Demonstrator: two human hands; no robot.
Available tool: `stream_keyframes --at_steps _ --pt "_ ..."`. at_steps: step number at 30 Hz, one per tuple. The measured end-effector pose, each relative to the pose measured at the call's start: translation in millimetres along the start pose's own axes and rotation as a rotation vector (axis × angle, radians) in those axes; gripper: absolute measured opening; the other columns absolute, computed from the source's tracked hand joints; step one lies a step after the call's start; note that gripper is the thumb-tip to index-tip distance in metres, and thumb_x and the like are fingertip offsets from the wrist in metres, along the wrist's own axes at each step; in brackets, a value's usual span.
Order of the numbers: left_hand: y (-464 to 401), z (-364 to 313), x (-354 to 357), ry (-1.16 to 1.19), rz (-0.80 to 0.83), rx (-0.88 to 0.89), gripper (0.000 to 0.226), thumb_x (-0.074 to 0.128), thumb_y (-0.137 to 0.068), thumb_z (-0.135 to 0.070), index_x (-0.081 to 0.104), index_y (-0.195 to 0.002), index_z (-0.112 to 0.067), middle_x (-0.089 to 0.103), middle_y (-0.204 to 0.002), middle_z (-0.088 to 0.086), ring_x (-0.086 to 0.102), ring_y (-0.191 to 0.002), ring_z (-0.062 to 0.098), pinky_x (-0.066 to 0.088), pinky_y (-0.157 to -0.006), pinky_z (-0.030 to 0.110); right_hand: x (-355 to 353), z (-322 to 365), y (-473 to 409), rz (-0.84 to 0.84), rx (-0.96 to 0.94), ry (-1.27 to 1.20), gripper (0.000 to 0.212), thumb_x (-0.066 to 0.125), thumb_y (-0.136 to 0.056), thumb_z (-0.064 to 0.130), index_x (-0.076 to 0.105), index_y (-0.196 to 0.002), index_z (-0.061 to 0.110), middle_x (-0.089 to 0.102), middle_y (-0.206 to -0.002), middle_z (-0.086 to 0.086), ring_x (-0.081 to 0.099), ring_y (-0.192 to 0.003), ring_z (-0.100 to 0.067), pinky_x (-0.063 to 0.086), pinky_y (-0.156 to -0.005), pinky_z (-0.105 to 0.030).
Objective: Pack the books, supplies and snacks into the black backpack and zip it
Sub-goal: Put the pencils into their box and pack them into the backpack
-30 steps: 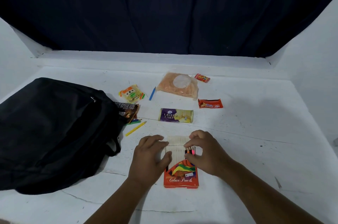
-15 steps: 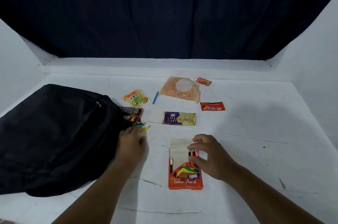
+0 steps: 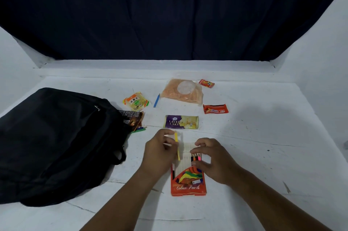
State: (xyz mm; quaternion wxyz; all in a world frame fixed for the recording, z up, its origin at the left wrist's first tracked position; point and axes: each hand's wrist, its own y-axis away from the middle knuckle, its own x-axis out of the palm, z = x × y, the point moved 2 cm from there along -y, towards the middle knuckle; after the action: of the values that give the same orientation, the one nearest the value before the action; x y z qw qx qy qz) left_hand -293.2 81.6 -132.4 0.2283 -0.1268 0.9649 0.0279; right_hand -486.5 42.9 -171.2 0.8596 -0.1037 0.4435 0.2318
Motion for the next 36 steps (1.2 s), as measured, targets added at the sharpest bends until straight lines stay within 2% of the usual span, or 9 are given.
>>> stream_keyframes --at_steps 1,3,6,12,14,17,24,29,36 --pt "3 -2 5 0.0 0.05 0.031 0.036 0.065 -0.091 -0.003 0.058 -0.109 -0.034 0.071 -0.079 0.003 0.07 -0.061 0.015 0.06 -0.064 0.028 0 0 0 -0.001 0.002 0.006 0.037 0.07 -0.086 0.045 0.067 -0.122 0.034 0.049 -0.142 0.015 0.038 -0.117 0.003 0.031 -0.09 -0.007" --pt "5 2 12 -0.091 0.103 0.106 0.045 0.066 -0.091 -0.004 0.059 -0.123 -0.033 0.069 -0.077 -0.001 0.07 -0.062 0.011 0.058 -0.065 0.024 0 0 0 -0.002 0.004 -0.003 0.038 0.07 -0.086 0.046 0.067 -0.122 0.034 0.049 -0.142 0.014 0.039 -0.119 0.001 0.036 -0.093 -0.011" --pt "2 7 17 -0.236 0.143 0.131 0.041 0.075 -0.089 -0.015 0.065 -0.127 -0.023 0.071 -0.08 -0.003 0.066 -0.068 0.004 0.052 -0.071 0.013 0 0 1 -0.004 0.013 -0.034 0.038 0.071 -0.086 0.044 0.067 -0.122 0.033 0.049 -0.142 0.014 0.042 -0.123 -0.002 0.041 -0.095 -0.017" --pt "-3 14 19 -0.618 0.137 0.217 0.049 0.072 -0.085 -0.051 0.066 -0.128 -0.029 0.071 -0.11 -0.007 0.054 -0.11 0.018 0.043 -0.091 0.035 0 -1 1 -0.014 0.009 -0.053 0.037 0.072 -0.085 0.043 0.068 -0.121 0.032 0.05 -0.141 0.013 0.042 -0.12 -0.001 0.042 -0.092 -0.015" --pt "-4 21 17 -0.556 0.144 0.207 0.044 0.072 -0.083 -0.052 0.07 -0.121 -0.03 0.071 -0.109 -0.009 0.054 -0.111 0.016 0.044 -0.093 0.037 -1 -1 1 -0.007 0.014 -0.061 0.038 0.072 -0.085 0.043 0.068 -0.122 0.032 0.049 -0.142 0.013 0.042 -0.12 -0.001 0.043 -0.092 -0.016" --pt "-2 36 15 -0.513 0.113 0.259 0.03 0.076 -0.083 -0.042 0.076 -0.111 -0.03 0.073 -0.112 -0.009 0.056 -0.11 0.015 0.049 -0.095 0.038 -2 -1 2 0.005 0.016 -0.064 0.04 0.072 -0.085 0.044 0.067 -0.123 0.032 0.048 -0.143 0.013 0.041 -0.12 0.0 0.042 -0.09 -0.013" --pt "6 36 19 -0.518 0.078 0.315 0.042 0.073 -0.07 -0.055 0.074 -0.108 -0.039 0.069 -0.11 -0.012 0.056 -0.108 0.016 0.051 -0.087 0.045 -1 -1 2 -0.012 0.024 -0.07 0.048 0.074 -0.083 0.044 0.064 -0.127 0.03 0.049 -0.142 0.013 0.043 -0.117 0.001 0.038 -0.088 -0.007" --pt "9 32 21 -0.486 0.092 0.299 0.036 0.072 -0.07 -0.056 0.075 -0.102 -0.042 0.059 -0.102 -0.018 0.05 -0.105 0.013 0.046 -0.084 0.042 -1 -3 2 -0.011 0.022 -0.11 0.054 0.077 -0.08 0.043 0.061 -0.129 0.028 0.05 -0.143 0.011 0.047 -0.122 -0.004 0.045 -0.097 -0.018" --pt "9 37 23 -0.43 0.127 0.241 0.016 0.073 -0.078 -0.045 0.077 -0.094 -0.046 0.05 -0.117 -0.021 0.042 -0.116 0.011 0.041 -0.092 0.042 -1 -3 3 -0.004 0.018 -0.087 0.05 0.077 -0.08 0.043 0.063 -0.127 0.032 0.05 -0.14 0.014 0.044 -0.116 0.001 0.034 -0.084 -0.002"
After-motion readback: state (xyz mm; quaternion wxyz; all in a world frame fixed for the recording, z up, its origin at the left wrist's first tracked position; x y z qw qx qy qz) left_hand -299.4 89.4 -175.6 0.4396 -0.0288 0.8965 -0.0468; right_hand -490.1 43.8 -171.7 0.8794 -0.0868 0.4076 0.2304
